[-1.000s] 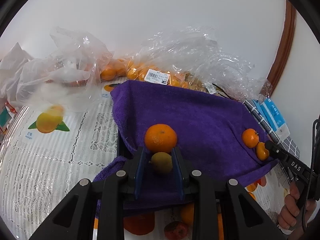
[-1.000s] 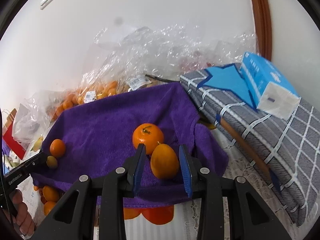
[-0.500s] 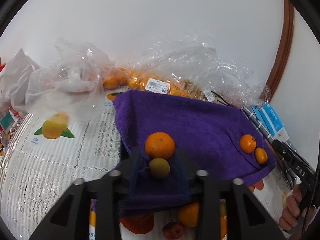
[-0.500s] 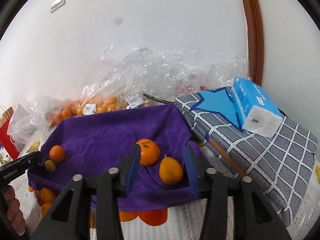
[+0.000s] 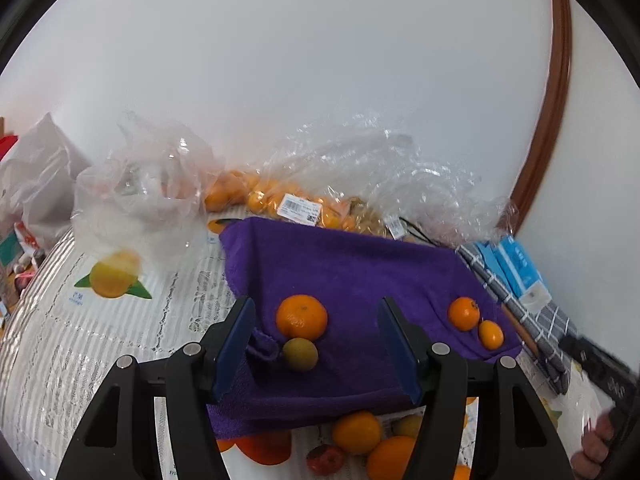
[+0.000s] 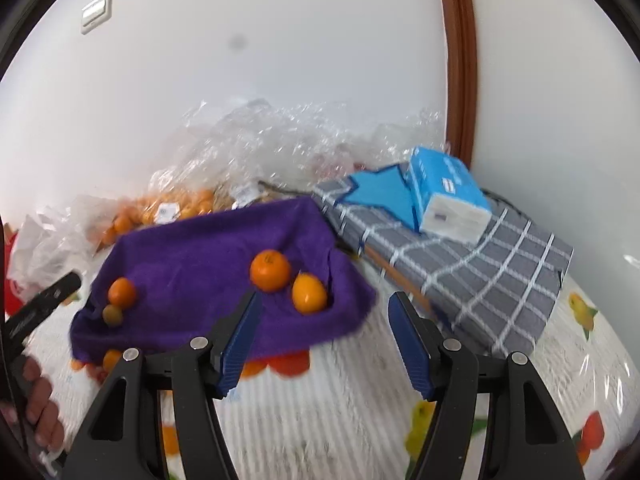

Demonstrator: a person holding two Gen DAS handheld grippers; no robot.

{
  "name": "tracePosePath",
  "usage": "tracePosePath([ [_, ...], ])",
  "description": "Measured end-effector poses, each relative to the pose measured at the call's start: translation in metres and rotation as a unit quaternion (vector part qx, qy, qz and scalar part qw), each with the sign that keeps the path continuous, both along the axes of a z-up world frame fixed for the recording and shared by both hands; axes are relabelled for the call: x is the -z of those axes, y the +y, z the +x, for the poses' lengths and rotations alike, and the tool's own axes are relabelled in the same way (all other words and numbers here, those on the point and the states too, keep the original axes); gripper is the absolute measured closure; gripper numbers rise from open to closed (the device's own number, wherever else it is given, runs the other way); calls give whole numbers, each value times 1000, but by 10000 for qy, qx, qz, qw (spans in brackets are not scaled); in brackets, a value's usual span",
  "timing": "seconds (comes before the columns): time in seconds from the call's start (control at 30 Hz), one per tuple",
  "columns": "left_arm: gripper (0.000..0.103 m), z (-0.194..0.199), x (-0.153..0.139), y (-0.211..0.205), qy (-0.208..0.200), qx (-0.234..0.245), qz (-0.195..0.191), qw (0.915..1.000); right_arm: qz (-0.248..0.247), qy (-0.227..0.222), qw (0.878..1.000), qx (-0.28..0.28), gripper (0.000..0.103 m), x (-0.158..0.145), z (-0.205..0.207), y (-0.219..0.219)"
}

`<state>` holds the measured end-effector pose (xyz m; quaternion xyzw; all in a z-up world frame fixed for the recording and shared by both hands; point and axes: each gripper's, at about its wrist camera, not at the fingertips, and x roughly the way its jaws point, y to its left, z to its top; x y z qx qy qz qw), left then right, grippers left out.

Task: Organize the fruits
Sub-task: 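Open the left tool to drop the small fruit on the towel, then withdraw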

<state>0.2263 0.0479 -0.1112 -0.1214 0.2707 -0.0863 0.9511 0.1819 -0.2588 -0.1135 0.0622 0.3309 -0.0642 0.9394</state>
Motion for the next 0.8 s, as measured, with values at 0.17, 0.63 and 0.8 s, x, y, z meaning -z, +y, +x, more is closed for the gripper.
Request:
tracePosePath([
  [0.17,42,-2,1,2,-5,189,-299,9994,-441,18,9989,164,38,-9,-35,1],
  [0.63,49,-54,-26,13,27,361,128,9993,-13,229,9980,-594,42,-10,-72,23],
  [0.8,49,-78,7,36,729,315,346,9962,9,302,9941,-1042,55,14,-65,49],
])
